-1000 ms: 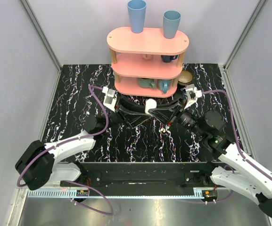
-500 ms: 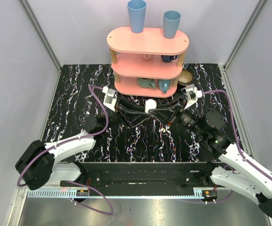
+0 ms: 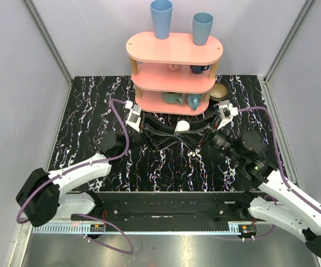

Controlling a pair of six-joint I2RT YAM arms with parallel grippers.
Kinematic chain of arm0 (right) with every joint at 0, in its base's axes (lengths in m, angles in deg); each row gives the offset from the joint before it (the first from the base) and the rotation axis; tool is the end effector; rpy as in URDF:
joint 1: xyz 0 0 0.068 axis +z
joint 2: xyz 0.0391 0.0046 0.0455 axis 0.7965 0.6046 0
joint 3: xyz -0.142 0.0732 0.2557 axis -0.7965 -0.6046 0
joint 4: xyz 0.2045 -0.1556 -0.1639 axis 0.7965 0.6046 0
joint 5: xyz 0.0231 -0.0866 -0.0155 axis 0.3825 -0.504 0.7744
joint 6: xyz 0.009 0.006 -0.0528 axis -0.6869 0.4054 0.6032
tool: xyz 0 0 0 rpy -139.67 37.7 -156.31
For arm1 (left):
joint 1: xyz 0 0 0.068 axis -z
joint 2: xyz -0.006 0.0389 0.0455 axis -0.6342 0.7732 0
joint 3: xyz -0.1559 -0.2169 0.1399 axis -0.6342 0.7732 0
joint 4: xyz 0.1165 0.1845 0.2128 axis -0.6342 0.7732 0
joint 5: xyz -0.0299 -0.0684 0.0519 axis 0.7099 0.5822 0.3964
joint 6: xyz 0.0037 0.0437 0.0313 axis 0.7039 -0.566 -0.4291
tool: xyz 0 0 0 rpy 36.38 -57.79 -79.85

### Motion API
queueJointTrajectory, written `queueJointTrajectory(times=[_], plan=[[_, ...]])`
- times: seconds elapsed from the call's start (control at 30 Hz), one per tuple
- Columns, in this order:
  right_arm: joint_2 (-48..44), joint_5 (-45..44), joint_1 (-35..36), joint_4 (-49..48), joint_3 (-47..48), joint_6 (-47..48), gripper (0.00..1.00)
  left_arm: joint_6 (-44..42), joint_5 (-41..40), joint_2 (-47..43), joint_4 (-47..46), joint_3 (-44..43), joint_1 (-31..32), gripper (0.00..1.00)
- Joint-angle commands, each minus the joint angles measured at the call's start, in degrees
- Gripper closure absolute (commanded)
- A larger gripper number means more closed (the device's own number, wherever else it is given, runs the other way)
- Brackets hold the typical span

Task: Insert the wireless bluetooth earbuds into the charging case
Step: Pass from the left arm to the right

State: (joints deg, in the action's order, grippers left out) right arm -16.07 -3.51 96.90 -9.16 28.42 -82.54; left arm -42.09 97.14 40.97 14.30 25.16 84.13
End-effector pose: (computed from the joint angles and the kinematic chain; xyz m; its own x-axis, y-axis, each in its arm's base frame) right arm 0.1429 0.1505 0.4029 -0.2492 0.4079 -0.8784 -0.8260 0.3839 0.4126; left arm 0.1857 -0.2131 0.3412 -0.3340 -0.4462 -0.8303 0.9388 -0.0789 -0.3353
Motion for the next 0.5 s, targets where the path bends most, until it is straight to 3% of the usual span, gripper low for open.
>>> queueJointTrajectory(times=[0.0,0.17,0.2,0.3,0.47], plan=[[-0.2,-2.0,0.0,0.8,3.0,2.4,0.30,-5.0,3.8,-2.5,5.6,-3.7,0.1,1.00],[-0.3,1.5,0.0,8.6,8.0,9.6,0.18,-14.8,6.9,-5.6,30.5,-9.9,0.0,1.00],[0.2,2.7,-0.1,14.2,9.5,11.6,0.16,-18.6,7.1,-6.1,34.3,-11.0,0.0,1.00],[2.6,7.9,-0.1,26.2,15.6,17.9,0.16,-25.9,7.5,-8.2,48.3,-14.8,-0.2,1.00],[4.2,11.2,0.0,35.2,21.2,23.9,0.18,-35.4,9.5,-10.2,67.8,-20.4,-2.1,1.00]])
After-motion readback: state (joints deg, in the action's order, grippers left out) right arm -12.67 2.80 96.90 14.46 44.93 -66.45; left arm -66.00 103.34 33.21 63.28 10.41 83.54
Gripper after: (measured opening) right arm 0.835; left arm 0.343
